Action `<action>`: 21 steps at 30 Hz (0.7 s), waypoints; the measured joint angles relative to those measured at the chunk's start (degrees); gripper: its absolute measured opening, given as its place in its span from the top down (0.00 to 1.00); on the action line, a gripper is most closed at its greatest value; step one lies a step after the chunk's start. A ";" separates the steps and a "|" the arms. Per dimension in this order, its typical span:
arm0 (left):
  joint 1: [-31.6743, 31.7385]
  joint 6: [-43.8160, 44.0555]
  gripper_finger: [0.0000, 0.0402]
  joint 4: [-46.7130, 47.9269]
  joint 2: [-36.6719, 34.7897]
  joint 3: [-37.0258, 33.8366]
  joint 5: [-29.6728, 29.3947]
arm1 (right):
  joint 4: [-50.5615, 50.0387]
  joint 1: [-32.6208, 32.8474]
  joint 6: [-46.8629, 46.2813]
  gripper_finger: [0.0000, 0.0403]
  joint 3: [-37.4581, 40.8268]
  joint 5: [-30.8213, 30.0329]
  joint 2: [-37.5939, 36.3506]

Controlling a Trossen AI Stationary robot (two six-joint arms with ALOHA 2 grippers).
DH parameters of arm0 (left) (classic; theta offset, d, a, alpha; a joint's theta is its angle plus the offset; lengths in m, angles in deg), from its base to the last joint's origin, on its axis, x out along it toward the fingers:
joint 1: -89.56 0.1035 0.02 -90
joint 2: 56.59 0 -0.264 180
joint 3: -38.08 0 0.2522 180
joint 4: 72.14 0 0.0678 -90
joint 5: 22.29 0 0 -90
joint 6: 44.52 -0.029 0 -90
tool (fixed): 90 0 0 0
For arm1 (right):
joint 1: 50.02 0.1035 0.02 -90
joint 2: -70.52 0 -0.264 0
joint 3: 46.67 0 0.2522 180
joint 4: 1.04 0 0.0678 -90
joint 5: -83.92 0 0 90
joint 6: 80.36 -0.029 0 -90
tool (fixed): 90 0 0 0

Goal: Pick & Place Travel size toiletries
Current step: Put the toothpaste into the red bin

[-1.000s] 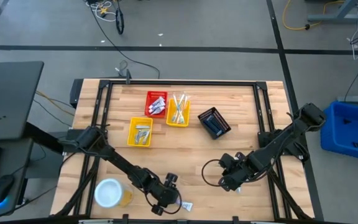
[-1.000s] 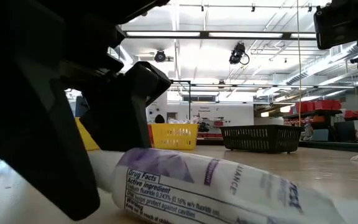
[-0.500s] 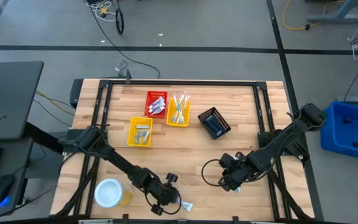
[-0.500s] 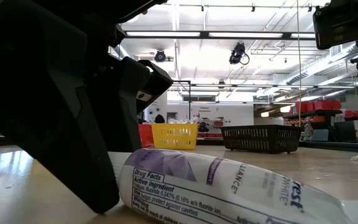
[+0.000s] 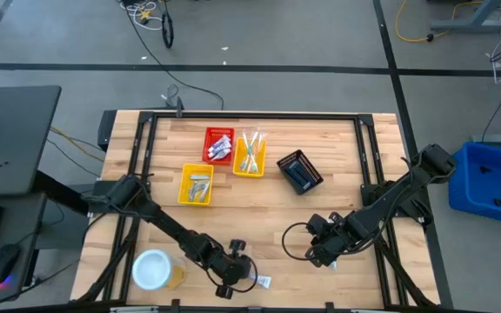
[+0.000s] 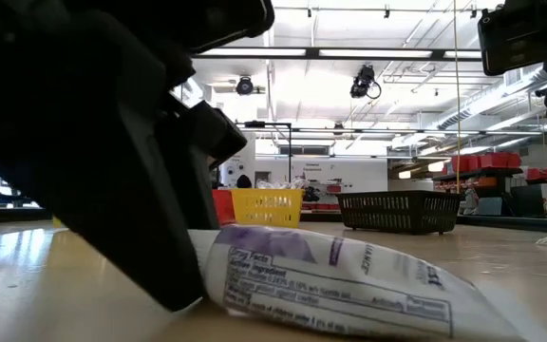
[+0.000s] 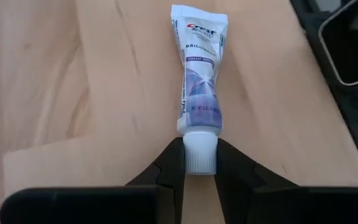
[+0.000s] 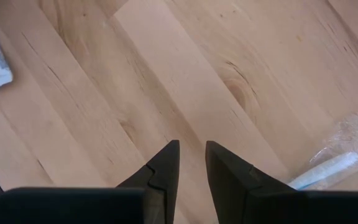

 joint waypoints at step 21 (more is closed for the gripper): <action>15.54 -3.68 0.80 27.51 -18.72 -0.04 -19.62 | 1.53 0.00 0.00 0.79 -0.02 -0.02 0.02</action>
